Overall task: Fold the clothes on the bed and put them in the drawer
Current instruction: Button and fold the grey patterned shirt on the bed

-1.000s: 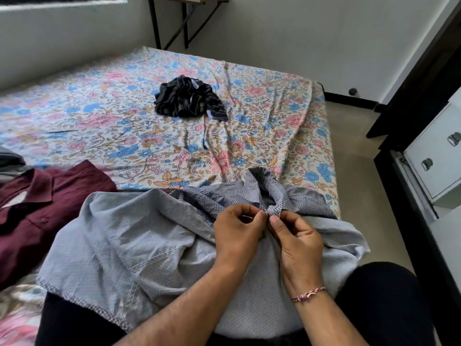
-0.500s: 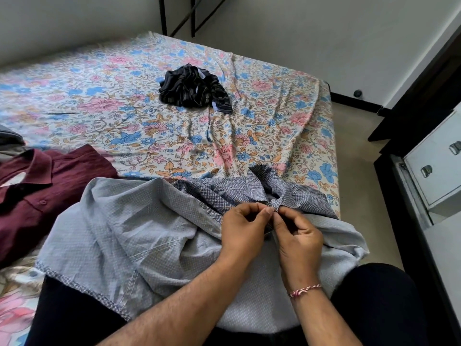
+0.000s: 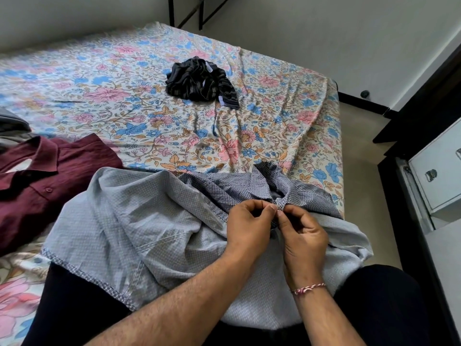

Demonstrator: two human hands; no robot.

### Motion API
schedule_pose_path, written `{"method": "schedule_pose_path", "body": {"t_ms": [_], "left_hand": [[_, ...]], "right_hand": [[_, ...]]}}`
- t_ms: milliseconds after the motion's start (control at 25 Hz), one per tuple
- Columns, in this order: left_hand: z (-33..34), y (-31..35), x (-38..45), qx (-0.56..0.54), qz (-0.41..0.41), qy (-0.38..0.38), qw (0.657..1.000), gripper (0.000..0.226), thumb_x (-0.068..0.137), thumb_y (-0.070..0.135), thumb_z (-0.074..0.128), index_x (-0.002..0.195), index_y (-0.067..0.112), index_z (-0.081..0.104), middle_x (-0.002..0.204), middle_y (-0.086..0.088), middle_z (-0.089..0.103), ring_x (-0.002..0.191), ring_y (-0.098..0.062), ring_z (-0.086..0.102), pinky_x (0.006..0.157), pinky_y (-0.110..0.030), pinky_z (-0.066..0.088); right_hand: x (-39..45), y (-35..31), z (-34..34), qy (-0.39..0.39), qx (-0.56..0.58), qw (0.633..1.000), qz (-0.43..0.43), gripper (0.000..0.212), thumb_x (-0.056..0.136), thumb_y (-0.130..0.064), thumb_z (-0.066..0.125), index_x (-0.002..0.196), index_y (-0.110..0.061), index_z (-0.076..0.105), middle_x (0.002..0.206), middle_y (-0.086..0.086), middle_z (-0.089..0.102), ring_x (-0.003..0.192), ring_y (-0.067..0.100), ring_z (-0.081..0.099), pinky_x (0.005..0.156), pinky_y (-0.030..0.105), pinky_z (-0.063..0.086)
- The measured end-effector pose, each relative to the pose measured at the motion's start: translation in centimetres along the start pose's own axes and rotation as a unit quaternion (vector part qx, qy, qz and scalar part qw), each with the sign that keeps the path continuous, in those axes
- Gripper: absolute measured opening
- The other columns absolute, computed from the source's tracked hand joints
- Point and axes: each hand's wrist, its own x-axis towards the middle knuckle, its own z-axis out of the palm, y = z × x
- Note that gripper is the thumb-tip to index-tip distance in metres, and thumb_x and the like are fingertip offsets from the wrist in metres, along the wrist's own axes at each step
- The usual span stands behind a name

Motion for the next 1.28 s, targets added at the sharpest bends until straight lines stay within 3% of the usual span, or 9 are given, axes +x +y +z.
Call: {"method": "schedule_pose_path", "body": {"t_ms": [240,440,720,920,1080,1200,1280], "left_hand": [[-0.3,-0.1,0.5,-0.051,-0.027,-0.004,0.998,0.014,0.091,0.011,0.076,0.077,0.010,0.077,0.075,-0.011,0.075,0.075,-0.025,0.070,0.080,-0.047,0.061],[-0.6,0.1,0.5,-0.064,-0.049,-0.002,0.997,0.025,0.090,0.006,0.074,0.067,0.015,0.070,0.055,0.005,0.059,0.053,-0.008,0.051,0.060,-0.029,0.048],[-0.7,-0.5,0.7,-0.051,-0.028,0.004,0.998,0.010,0.092,0.006,0.073,0.084,0.000,0.075,0.065,-0.003,0.063,0.062,-0.012,0.052,0.062,-0.030,0.046],[-0.8,-0.8,0.8,-0.036,-0.008,0.005,0.999,0.015,0.095,0.010,0.072,0.082,0.010,0.079,0.068,0.002,0.072,0.065,-0.006,0.065,0.067,-0.028,0.055],[-0.4,-1.0,0.5,-0.012,0.008,-0.004,1.000,0.008,0.093,0.013,0.077,0.086,0.014,0.081,0.082,-0.004,0.079,0.086,-0.021,0.077,0.084,-0.041,0.064],[-0.4,-1.1,1.0,-0.008,-0.002,0.015,1.000,0.011,0.092,0.005,0.074,0.084,0.011,0.080,0.081,-0.009,0.079,0.087,-0.029,0.077,0.082,-0.046,0.064],[-0.5,-0.9,1.2,-0.002,-0.017,0.019,1.000,0.014,0.094,0.003,0.071,0.083,0.009,0.079,0.080,-0.011,0.078,0.085,-0.029,0.077,0.079,-0.041,0.065]], "right_hand": [[-0.2,-0.2,-0.3,-0.049,-0.104,0.990,-0.086,0.025,0.090,0.004,0.072,0.099,-0.019,0.077,0.098,-0.006,0.079,0.092,0.008,0.073,0.085,0.022,0.057],[0.7,0.1,-0.7,-0.098,-0.138,0.982,-0.088,0.038,0.093,0.008,0.067,0.098,-0.028,0.076,0.098,-0.011,0.078,0.094,0.011,0.074,0.086,0.034,0.059],[0.9,0.4,-0.7,-0.109,-0.101,0.988,-0.050,0.030,0.088,0.007,0.073,0.096,-0.022,0.075,0.095,-0.006,0.078,0.090,0.009,0.072,0.084,0.020,0.057],[0.8,0.9,-0.6,-0.105,-0.135,0.982,-0.074,0.031,0.089,0.004,0.075,0.100,-0.025,0.076,0.098,-0.009,0.078,0.095,0.009,0.073,0.087,0.022,0.057],[0.7,0.9,-0.7,-0.094,-0.162,0.978,-0.092,0.030,0.089,-0.001,0.076,0.100,-0.029,0.076,0.097,-0.008,0.077,0.096,0.010,0.073,0.087,0.025,0.057],[0.4,0.7,-0.5,-0.089,-0.228,0.958,-0.147,0.035,0.084,0.003,0.079,0.100,-0.028,0.075,0.098,-0.013,0.075,0.094,0.001,0.070,0.086,0.014,0.053],[0.3,0.6,-0.5,-0.078,-0.274,0.944,-0.169,0.030,0.082,-0.002,0.083,0.102,-0.024,0.078,0.097,-0.016,0.074,0.092,-0.001,0.069,0.083,0.014,0.054]]}}
